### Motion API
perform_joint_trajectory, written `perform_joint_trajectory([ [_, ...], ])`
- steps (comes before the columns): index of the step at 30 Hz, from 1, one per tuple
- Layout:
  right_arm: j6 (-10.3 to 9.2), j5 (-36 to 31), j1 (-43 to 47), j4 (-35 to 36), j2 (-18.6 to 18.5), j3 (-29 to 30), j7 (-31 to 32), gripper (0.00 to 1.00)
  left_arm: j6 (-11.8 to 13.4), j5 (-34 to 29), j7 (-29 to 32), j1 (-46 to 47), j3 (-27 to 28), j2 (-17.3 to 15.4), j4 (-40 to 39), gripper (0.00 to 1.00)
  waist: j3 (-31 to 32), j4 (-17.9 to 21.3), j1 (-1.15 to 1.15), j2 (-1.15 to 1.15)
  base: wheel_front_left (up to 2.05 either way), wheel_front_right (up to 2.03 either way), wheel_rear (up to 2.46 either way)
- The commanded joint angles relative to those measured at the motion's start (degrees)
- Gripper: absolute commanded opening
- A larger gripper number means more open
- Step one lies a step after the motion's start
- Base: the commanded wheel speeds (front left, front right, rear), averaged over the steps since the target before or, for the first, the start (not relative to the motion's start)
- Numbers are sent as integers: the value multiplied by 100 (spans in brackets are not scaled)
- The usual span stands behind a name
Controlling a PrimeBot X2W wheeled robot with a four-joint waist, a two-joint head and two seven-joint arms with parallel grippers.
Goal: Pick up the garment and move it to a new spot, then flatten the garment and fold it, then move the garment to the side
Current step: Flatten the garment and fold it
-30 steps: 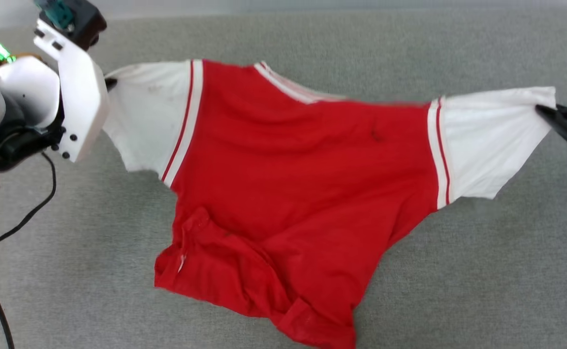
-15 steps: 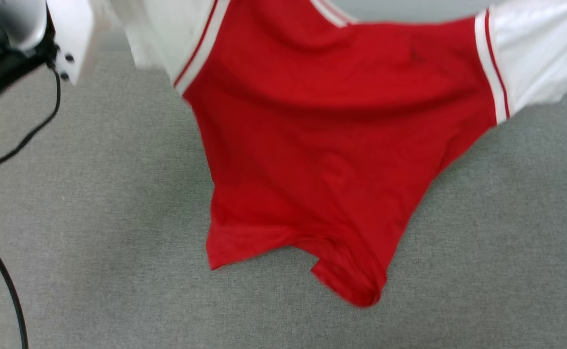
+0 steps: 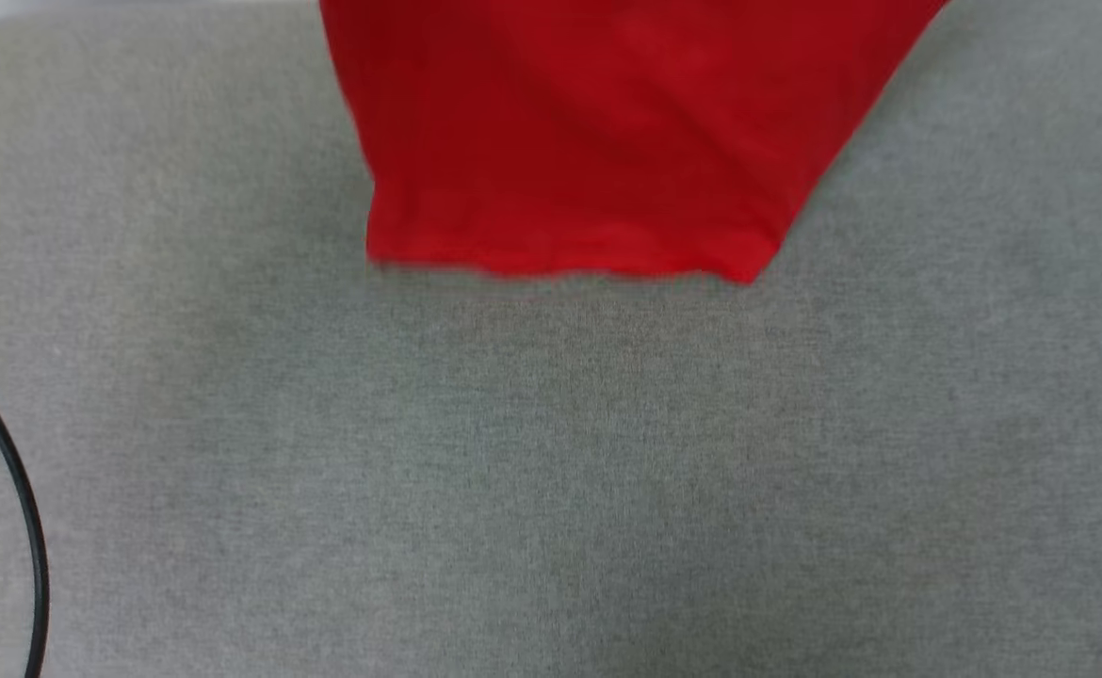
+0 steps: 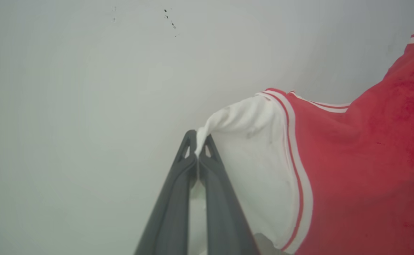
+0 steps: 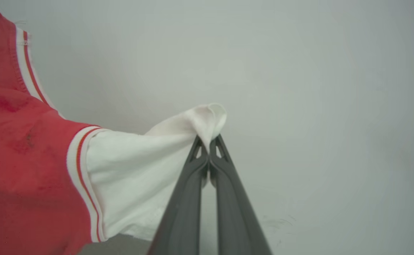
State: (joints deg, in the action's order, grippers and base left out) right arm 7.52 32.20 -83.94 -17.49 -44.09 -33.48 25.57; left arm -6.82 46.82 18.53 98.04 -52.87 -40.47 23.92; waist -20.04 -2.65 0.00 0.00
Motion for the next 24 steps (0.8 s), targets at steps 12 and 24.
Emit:
perform_joint_trajectory([
  [12, -5, -678, -2553, -1593, 630, -431, -876, 0, -9, -493, -806, 1654, 211, 579, 1235, 0, -1181, -74, 0, 0, 0, 0, 0],
  [24, -6, -281, -2568, -2685, 1040, -1250, -1665, 0, -56, -102, -1313, 1346, -184, 576, 1705, 0, -1279, -149, 0, 0, 0, 0, 0],
])
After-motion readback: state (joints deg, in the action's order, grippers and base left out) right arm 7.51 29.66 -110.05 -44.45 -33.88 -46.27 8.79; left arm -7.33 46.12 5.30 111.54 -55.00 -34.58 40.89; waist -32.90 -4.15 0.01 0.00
